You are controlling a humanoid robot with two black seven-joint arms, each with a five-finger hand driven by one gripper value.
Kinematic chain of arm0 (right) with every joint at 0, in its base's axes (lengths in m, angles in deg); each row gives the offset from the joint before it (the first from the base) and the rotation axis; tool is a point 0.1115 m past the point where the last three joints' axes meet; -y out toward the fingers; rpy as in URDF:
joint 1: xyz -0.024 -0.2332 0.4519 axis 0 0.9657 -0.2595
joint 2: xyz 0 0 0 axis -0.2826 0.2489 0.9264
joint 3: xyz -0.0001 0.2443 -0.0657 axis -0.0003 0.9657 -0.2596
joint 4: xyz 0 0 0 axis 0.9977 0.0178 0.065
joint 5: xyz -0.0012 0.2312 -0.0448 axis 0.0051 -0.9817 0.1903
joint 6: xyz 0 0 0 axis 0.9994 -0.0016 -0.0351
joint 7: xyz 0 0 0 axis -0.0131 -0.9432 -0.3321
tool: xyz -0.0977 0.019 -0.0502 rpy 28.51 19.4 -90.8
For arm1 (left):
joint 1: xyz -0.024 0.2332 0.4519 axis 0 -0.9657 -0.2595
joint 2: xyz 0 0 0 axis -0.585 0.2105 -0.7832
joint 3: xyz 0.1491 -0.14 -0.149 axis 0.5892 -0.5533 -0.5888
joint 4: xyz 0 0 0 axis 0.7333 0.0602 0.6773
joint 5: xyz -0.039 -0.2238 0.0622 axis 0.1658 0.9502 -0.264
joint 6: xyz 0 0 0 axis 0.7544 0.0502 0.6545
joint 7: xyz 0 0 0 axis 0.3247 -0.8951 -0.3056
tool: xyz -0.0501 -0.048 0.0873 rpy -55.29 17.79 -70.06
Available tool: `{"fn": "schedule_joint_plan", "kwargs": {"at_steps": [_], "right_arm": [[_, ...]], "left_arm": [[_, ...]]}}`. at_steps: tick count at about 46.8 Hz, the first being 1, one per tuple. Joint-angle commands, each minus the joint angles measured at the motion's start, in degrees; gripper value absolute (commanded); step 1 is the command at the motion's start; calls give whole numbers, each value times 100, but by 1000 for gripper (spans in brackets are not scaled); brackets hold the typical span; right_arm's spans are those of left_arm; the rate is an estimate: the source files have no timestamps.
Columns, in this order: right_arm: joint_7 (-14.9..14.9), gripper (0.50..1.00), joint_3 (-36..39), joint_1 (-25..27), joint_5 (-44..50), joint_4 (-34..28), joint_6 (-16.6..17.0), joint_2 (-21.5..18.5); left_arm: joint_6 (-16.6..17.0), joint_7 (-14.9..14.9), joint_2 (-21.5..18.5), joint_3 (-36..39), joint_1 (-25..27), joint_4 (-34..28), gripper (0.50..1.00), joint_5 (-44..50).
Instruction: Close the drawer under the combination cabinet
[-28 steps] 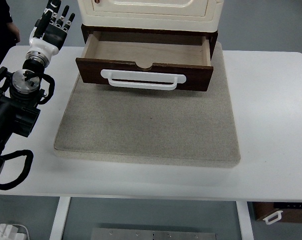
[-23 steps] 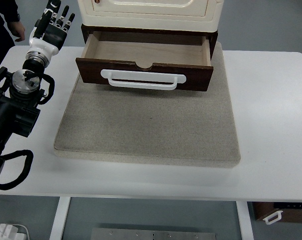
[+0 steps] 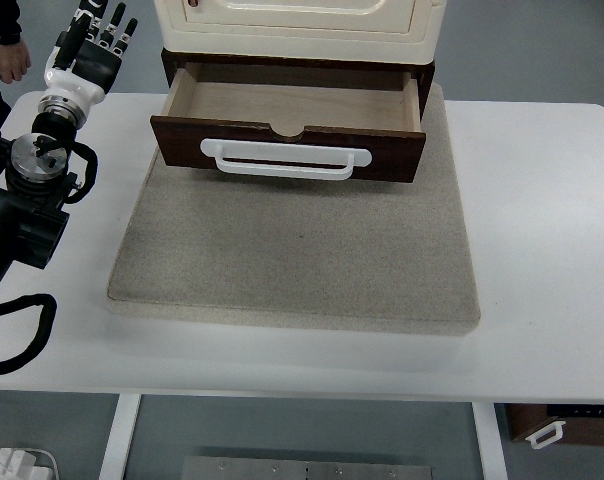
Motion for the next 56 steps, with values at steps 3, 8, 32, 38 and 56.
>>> {"fn": "schedule_joint_plan", "kwargs": {"at_steps": [3, 8, 32, 38, 56], "right_arm": [[0, 952, 5, 0, 0, -1, -1, 0], [0, 952, 5, 0, 0, -1, -1, 0], [0, 952, 5, 0, 0, -1, -1, 0], [0, 952, 5, 0, 0, -1, -1, 0], [0, 952, -4, 0, 0, -1, -1, 0]], "left_arm": [[-43, -1, -141, -8, 67, -9, 1000, -9], [-244, -1, -177, 1, 102, -62, 1000, -44], [-289, -1, -1222, 19, 445, -1212, 1000, -387], [-324, -1, -1512, 150, 620, -1625, 1000, -633], [-377, 8, -1785, 431, 761, -3093, 1000, -1442]]}}
